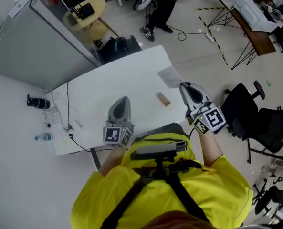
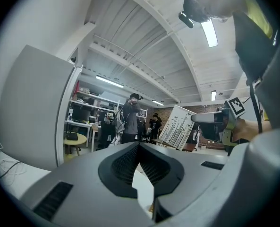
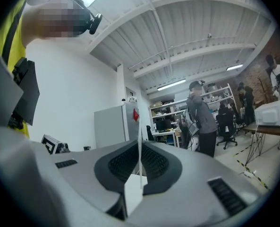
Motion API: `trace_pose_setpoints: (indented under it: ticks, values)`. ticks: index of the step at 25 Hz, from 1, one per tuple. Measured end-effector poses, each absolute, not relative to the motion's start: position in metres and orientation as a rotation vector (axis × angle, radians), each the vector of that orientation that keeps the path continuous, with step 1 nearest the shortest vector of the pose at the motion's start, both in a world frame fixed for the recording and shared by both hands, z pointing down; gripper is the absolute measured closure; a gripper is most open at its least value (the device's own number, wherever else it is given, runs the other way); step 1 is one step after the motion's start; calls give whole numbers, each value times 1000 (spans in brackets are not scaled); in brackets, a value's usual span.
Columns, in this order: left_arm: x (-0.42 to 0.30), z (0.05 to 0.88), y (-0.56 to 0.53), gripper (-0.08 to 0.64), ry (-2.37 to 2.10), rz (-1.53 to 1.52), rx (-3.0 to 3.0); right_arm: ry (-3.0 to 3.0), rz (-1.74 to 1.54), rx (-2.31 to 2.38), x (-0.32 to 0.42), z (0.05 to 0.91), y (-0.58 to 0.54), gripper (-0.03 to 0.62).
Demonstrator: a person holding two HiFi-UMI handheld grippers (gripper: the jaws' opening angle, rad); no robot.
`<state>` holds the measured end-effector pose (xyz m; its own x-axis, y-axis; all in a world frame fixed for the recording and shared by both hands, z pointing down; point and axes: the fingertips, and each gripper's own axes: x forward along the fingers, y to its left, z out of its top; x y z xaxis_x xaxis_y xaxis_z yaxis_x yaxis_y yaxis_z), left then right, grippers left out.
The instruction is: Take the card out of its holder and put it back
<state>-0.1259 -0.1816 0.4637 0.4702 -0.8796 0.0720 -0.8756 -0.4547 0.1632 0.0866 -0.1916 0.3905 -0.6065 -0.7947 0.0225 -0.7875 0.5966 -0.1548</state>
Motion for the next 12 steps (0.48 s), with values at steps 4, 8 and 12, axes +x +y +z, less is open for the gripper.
trace_pose_setpoints:
  ticks: [4, 8, 12]
  values:
    - [-124, 464, -188, 555, -1532, -38, 2538, 2812, -288, -1368, 88, 426, -205, 571]
    - [-131, 477, -177, 555, -1535, 16, 2484, 2899, -454, -1352, 86, 509, -209, 571]
    - [-134, 483, -176, 555, -1541, 49, 2478, 2951, -609, -1400, 97, 603, -220, 571]
